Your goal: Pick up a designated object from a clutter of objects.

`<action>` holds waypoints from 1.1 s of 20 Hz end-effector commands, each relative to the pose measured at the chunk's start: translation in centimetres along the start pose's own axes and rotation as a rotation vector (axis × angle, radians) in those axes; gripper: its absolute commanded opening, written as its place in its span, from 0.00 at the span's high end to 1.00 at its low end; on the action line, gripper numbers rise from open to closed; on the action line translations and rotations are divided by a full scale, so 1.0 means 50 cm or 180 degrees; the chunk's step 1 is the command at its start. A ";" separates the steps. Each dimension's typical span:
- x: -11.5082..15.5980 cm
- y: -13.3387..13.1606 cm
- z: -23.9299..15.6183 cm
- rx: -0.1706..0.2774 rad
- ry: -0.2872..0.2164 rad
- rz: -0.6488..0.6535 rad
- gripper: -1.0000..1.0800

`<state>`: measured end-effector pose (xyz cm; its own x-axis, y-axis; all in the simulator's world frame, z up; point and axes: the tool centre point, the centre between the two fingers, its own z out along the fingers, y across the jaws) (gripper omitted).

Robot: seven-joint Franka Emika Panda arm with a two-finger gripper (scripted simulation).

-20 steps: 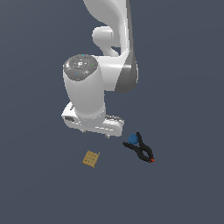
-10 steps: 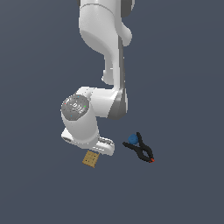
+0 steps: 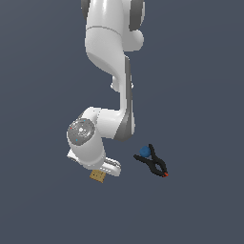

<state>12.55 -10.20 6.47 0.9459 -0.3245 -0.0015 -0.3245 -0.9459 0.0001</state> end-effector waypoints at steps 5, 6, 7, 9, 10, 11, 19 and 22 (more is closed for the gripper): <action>0.001 0.001 0.009 -0.0001 0.0000 0.0008 0.04; 0.001 0.001 0.012 -0.0001 0.0000 0.0008 0.04; 0.001 0.001 0.018 -0.0001 0.0000 0.0008 0.04; 0.001 0.001 0.033 -0.0001 0.0000 0.0008 0.04; 0.001 0.002 0.041 0.0000 0.0002 0.0010 0.04; 0.001 0.002 0.052 0.0000 0.0002 0.0010 0.04; 0.002 0.001 0.108 0.0001 0.0004 0.0012 0.04; 0.003 0.001 0.108 0.0001 0.0004 0.0012 1.00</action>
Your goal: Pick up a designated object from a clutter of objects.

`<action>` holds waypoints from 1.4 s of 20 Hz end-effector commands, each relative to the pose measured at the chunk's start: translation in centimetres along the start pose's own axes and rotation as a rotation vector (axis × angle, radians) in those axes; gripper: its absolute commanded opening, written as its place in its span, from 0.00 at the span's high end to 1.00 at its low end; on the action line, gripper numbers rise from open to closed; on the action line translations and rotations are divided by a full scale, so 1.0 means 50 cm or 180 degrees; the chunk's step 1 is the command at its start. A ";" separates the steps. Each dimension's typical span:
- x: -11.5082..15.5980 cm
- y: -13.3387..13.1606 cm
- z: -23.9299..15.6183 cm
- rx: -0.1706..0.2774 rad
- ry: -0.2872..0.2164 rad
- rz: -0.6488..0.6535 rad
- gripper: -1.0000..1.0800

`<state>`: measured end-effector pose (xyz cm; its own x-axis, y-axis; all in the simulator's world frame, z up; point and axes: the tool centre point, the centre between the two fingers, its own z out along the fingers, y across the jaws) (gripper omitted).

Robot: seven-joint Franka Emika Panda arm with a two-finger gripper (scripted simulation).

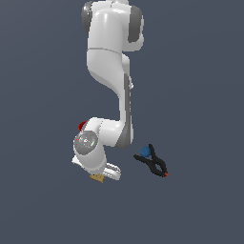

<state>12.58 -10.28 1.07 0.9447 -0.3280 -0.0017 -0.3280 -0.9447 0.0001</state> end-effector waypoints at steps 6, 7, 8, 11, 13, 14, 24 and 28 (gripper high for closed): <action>0.001 0.000 0.000 0.0001 0.0004 0.0000 1.00; 0.001 0.000 0.000 0.0001 0.0004 0.0000 1.00; 0.001 0.000 0.000 0.0001 0.0004 0.0000 1.00; 0.001 0.000 -0.001 0.0001 0.0004 0.0000 1.00; 0.000 0.001 -0.004 0.0001 0.0004 0.0000 1.00; -0.001 0.003 -0.007 0.0001 0.0004 0.0000 1.00; -0.028 0.034 -0.081 0.0003 0.0003 0.0000 1.00; -0.048 0.057 -0.136 0.0003 0.0003 0.0000 1.00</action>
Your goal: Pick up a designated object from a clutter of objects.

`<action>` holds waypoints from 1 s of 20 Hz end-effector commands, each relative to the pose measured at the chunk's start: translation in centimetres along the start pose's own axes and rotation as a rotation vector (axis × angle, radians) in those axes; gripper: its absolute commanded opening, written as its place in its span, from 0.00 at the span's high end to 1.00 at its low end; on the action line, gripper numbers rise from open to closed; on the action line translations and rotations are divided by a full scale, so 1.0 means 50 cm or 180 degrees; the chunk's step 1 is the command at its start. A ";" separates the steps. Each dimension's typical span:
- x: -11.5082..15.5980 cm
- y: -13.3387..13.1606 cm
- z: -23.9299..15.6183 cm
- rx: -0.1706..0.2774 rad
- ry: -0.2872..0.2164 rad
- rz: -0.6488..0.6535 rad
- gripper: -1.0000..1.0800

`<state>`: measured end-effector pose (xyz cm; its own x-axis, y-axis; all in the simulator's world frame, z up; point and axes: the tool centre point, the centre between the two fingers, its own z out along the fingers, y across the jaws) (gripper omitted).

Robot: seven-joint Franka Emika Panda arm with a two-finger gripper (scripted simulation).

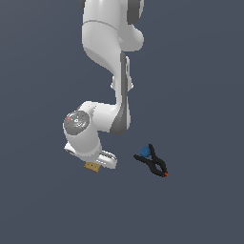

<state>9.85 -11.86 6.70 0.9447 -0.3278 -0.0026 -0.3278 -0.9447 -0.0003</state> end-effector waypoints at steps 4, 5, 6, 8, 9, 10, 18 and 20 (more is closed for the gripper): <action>-0.032 0.038 -0.092 0.0003 0.0006 0.0002 1.00; -0.038 0.046 -0.110 0.0003 0.0006 0.0002 1.00; -0.044 0.053 -0.129 0.0003 0.0006 0.0002 1.00; -0.057 0.069 -0.166 0.0005 0.0006 0.0003 1.00; -0.064 0.077 -0.185 0.0005 0.0006 0.0003 1.00; -0.071 0.085 -0.204 0.0005 0.0006 0.0003 1.00; -0.126 0.153 -0.369 0.0005 0.0006 0.0003 1.00; -0.140 0.171 -0.411 0.0007 0.0006 0.0004 1.00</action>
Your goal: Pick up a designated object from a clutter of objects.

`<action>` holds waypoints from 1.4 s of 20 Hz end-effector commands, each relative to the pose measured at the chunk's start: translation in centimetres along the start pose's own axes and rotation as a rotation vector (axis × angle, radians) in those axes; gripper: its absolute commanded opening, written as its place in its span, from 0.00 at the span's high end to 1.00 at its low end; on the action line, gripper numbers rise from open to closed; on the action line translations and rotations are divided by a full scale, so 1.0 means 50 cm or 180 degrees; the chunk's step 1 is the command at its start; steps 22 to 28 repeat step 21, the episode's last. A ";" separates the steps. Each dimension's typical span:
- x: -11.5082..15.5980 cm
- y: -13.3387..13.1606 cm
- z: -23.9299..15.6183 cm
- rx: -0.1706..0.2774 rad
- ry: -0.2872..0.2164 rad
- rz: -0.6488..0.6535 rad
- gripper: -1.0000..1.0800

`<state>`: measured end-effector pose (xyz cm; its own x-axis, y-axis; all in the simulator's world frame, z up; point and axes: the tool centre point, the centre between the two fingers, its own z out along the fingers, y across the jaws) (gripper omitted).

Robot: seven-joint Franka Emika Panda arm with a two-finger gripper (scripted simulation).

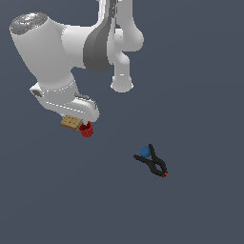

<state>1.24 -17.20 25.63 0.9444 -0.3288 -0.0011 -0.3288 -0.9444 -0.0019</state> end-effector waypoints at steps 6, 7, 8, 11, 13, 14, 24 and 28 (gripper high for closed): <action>-0.046 0.060 -0.145 -0.0001 0.0002 0.0001 1.00; -0.050 0.066 -0.161 -0.0001 0.0002 0.0001 1.00; -0.054 0.072 -0.176 -0.0001 0.0002 0.0001 1.00; -0.065 0.088 -0.214 -0.0003 0.0003 0.0001 1.00; -0.070 0.096 -0.233 -0.0003 0.0003 0.0001 1.00; -0.072 0.099 -0.241 -0.0003 0.0003 0.0001 1.00; -0.076 0.109 -0.267 -0.0005 0.0003 0.0000 1.00; -0.076 0.109 -0.267 -0.0005 0.0003 0.0000 1.00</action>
